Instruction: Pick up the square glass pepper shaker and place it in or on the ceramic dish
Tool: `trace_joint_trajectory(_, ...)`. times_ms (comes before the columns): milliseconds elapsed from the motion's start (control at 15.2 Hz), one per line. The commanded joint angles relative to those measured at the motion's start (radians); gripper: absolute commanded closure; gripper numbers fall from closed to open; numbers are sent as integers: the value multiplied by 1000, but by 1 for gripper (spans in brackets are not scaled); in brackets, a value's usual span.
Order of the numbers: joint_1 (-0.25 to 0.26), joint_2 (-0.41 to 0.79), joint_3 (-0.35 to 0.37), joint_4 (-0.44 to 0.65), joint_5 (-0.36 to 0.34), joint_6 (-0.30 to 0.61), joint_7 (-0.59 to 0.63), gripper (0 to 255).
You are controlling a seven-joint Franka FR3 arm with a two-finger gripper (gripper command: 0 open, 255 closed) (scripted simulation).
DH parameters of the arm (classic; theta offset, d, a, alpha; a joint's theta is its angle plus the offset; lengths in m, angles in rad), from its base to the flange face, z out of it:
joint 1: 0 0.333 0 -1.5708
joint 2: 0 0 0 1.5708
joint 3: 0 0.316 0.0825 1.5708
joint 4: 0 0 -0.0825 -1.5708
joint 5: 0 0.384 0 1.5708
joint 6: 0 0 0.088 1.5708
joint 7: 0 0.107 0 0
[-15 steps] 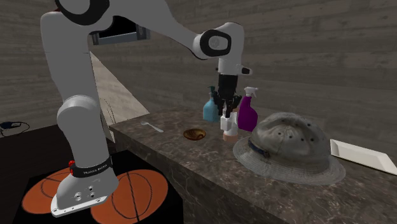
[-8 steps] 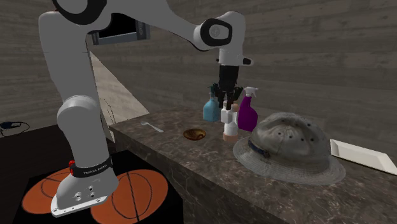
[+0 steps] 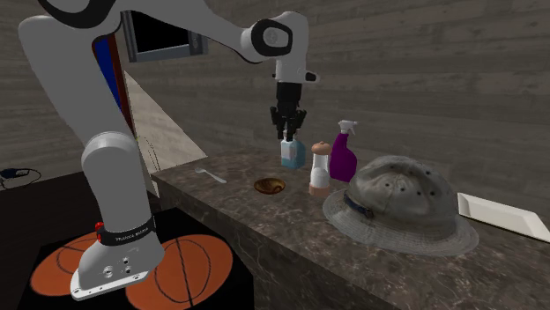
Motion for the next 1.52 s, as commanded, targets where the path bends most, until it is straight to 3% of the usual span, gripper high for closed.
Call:
trace_joint_trajectory(0,16,-51,27,-32,2,-21,43,255)
trace_joint_trajectory(198,46,-131,78,-83,16,-52,120,255)
trace_joint_trajectory(1452,43,-69,71,-285,15,212,121,255)
